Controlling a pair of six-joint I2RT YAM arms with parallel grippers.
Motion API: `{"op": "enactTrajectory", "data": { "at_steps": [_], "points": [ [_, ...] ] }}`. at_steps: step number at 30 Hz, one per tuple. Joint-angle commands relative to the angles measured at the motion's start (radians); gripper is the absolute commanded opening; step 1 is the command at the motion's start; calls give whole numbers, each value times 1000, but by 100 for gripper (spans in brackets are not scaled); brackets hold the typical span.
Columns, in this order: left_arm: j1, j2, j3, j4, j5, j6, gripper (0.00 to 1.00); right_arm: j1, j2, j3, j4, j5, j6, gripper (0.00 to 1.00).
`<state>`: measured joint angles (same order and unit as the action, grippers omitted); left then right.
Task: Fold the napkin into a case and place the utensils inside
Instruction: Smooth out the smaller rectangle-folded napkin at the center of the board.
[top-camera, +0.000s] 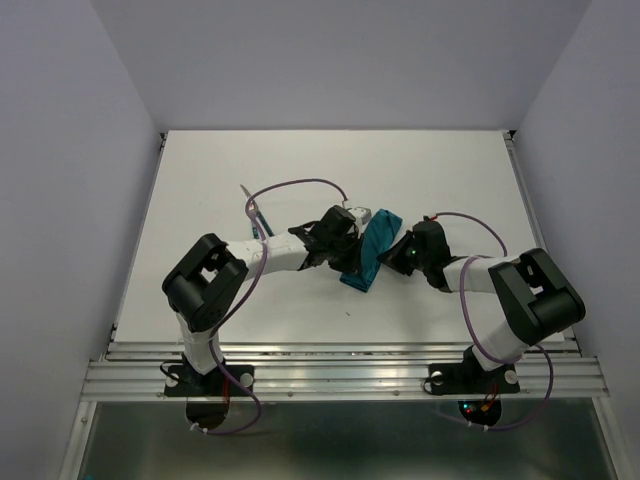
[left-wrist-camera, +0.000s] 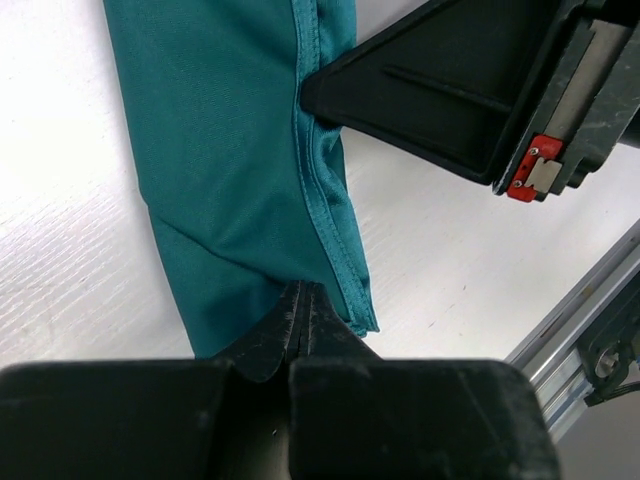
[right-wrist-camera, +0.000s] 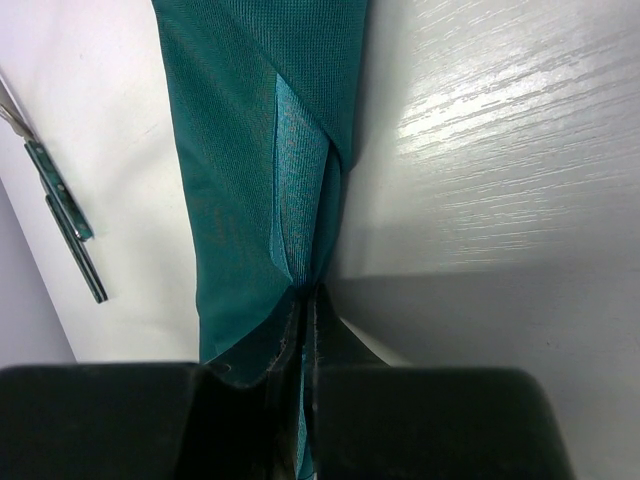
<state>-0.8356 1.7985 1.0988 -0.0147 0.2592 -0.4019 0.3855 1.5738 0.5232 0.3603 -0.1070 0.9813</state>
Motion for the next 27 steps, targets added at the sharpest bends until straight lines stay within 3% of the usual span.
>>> {"op": "enactTrajectory", "data": {
  "at_steps": [1,6,22,27],
  "points": [
    [0,-36,-30,84,18,-17,0,-7,22,8,-30,9,-32,1],
    [0,-57,-22,107,5,-26,0,-7,20,9,-30,7,-29,1],
    [-5,140,-39,117,84,-32,0,-7,26,15,-30,6,-29,1],
    [-5,104,-34,110,86,-32,0,-7,25,18,-30,-3,-38,1]
  ]
}}
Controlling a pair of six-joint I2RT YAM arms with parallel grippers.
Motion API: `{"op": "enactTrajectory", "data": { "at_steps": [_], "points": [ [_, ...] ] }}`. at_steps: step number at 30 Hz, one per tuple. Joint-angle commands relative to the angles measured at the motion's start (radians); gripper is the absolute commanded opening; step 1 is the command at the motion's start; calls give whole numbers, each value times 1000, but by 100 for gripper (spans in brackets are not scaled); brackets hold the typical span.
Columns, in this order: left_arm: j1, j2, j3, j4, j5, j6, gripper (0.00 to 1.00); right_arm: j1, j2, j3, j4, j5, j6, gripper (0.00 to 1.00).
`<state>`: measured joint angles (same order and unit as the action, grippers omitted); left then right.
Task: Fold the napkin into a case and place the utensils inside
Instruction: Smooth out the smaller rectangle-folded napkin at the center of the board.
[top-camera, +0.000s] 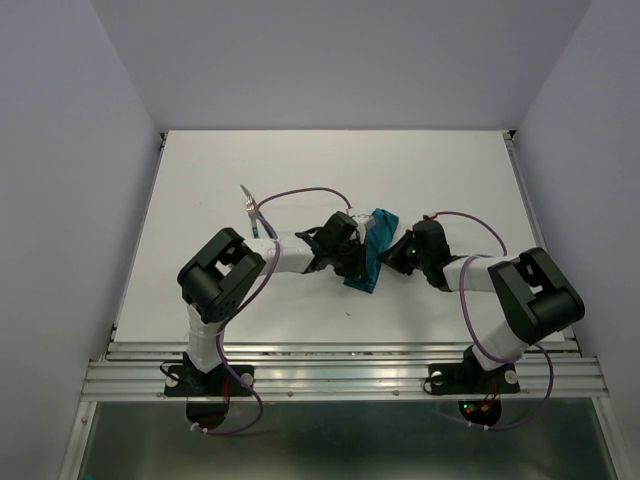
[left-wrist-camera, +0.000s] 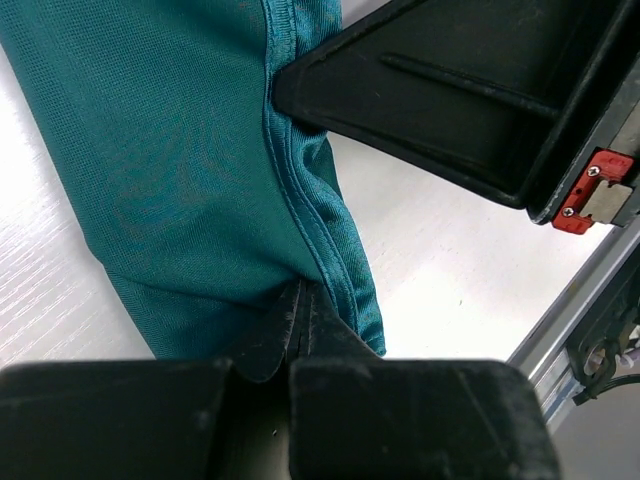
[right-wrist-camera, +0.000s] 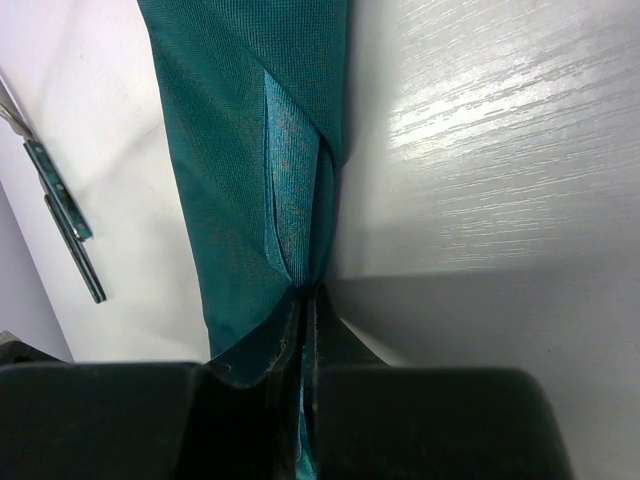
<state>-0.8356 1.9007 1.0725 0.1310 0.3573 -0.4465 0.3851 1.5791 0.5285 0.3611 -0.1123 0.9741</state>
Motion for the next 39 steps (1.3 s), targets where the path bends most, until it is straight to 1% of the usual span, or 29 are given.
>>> {"op": "enactTrajectory", "data": {
  "at_steps": [1,6,10,16,20,23,25,29,34,39],
  "points": [
    [-5,-29,1,-45,-14,17,0,-6,22,14,-31,-6,-37,1],
    [13,-146,61,-102,-20,25,0,-6,33,30,-31,-44,-87,1],
    [62,-155,116,-119,-23,6,0,-6,39,34,-31,-72,-130,1],
    [104,-19,272,-156,-20,-4,0,-6,47,30,-33,-112,-182,1],
    [109,96,365,-163,-6,-14,0,-6,47,22,-33,-131,-198,1],
    [110,139,421,-168,-20,-20,0,-6,47,19,-33,-136,-201,1],
    [109,181,471,-206,-29,-14,0,-6,48,21,-33,-138,-201,1],
    [109,209,489,-243,-32,-1,0,-6,50,25,-33,-142,-202,1],
    [109,192,452,-222,-27,6,0,-6,53,30,-36,-147,-206,1],
    [109,241,480,-246,-17,9,0,-6,50,30,-39,-150,-207,1]
  ]
}}
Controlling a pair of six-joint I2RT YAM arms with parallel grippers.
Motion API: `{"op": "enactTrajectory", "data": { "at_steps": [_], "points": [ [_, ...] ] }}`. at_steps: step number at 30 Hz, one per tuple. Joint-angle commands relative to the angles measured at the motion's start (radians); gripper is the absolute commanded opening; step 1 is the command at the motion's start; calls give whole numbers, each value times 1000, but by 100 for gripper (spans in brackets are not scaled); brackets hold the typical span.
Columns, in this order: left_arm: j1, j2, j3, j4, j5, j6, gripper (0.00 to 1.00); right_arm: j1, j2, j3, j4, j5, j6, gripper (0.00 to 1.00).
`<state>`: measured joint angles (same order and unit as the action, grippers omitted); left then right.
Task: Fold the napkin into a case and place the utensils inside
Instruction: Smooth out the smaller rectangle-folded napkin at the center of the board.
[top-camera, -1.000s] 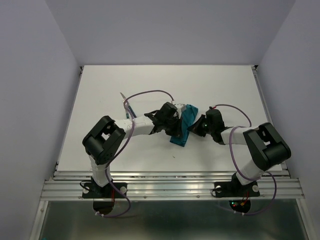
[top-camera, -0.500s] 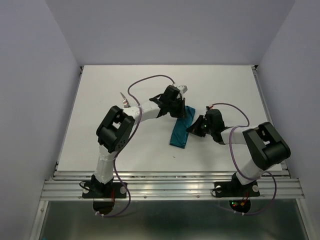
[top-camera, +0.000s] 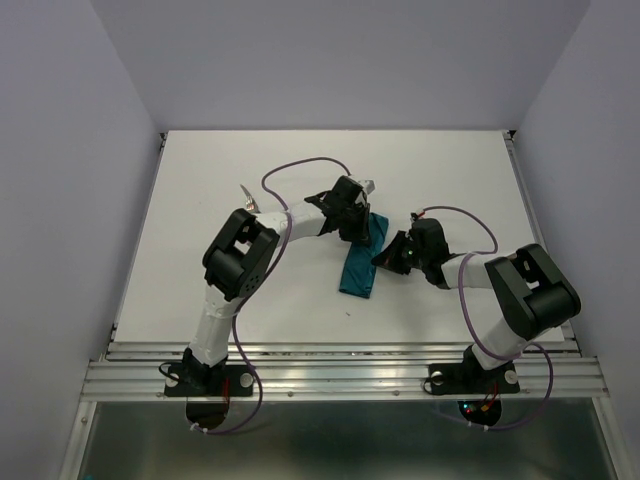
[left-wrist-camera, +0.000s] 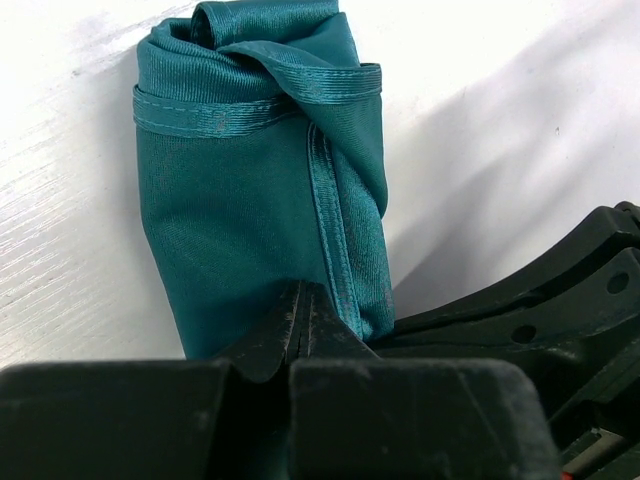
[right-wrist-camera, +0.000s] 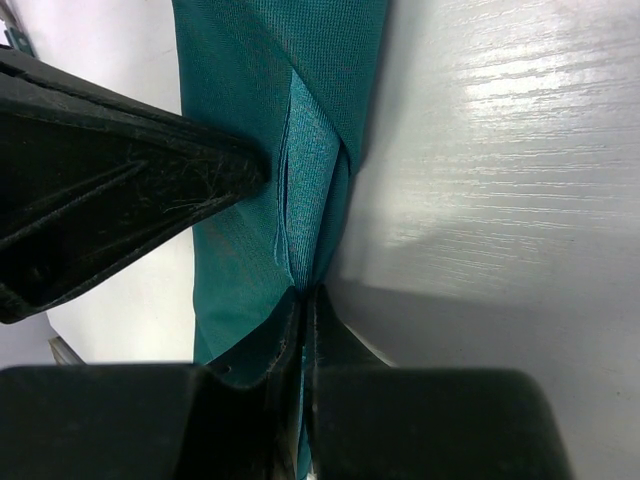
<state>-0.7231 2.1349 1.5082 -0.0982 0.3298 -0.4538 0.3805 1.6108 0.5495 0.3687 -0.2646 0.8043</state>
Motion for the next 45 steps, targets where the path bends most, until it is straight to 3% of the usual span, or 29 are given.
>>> {"op": "enactTrajectory", "data": {
  "at_steps": [1,12,30,45],
  "points": [
    [-3,11,49,-17,9,17,0,-2,14,9,-48,1,-37,1],
    [-2,85,112,8,-1,-5,0,-2,-9,-8,-54,-36,-59,1],
    [36,-73,86,14,-135,-59,0,-2,-6,-5,-67,-48,-79,1],
    [44,23,162,22,-112,-95,0,-2,-17,-3,-80,-36,-77,1]
  ]
}}
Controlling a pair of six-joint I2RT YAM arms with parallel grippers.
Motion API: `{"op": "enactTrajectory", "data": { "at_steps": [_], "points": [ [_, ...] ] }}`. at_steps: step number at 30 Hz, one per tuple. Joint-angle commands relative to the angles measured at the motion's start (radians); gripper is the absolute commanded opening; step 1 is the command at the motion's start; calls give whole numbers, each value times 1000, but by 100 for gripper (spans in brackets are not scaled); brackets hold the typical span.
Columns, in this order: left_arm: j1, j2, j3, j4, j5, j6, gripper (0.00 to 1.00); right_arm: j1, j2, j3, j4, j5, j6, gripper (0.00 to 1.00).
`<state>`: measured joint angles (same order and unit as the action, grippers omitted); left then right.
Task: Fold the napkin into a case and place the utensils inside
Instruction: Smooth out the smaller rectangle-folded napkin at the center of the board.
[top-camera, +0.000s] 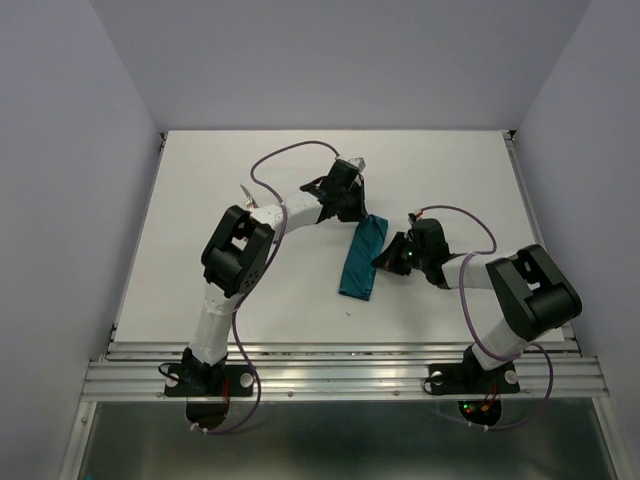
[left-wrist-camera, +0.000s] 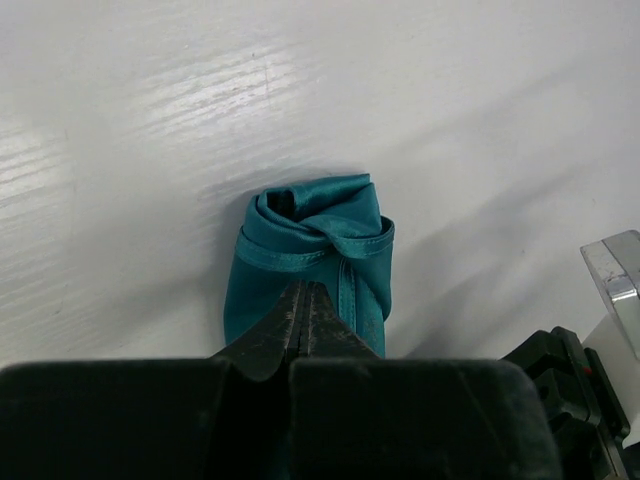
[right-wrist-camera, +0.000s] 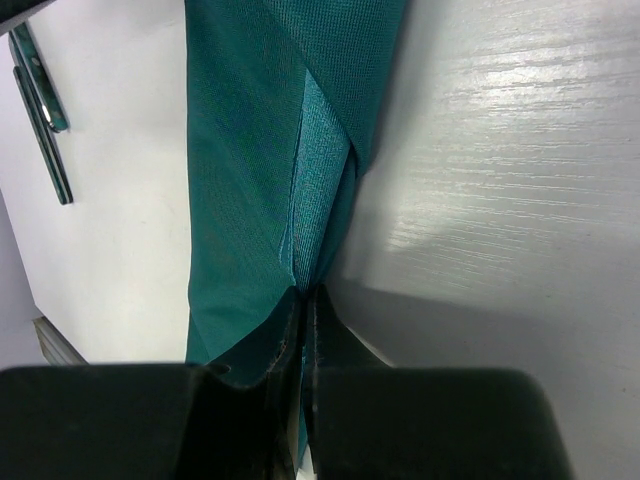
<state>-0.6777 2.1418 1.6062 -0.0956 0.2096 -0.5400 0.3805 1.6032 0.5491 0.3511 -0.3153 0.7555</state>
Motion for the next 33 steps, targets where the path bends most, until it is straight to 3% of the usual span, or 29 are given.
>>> {"op": "enactTrajectory", "data": {
  "at_steps": [1,20,33],
  "points": [
    [-3,29,69,20,11,-9,0,-2,-9,0,-63,13,-28,1],
    [-2,136,130,23,20,-9,0,-2,-12,0,-70,12,-28,1],
    [-2,-147,-14,25,36,21,0,-2,-12,-3,-67,39,-16,1]
  ]
}}
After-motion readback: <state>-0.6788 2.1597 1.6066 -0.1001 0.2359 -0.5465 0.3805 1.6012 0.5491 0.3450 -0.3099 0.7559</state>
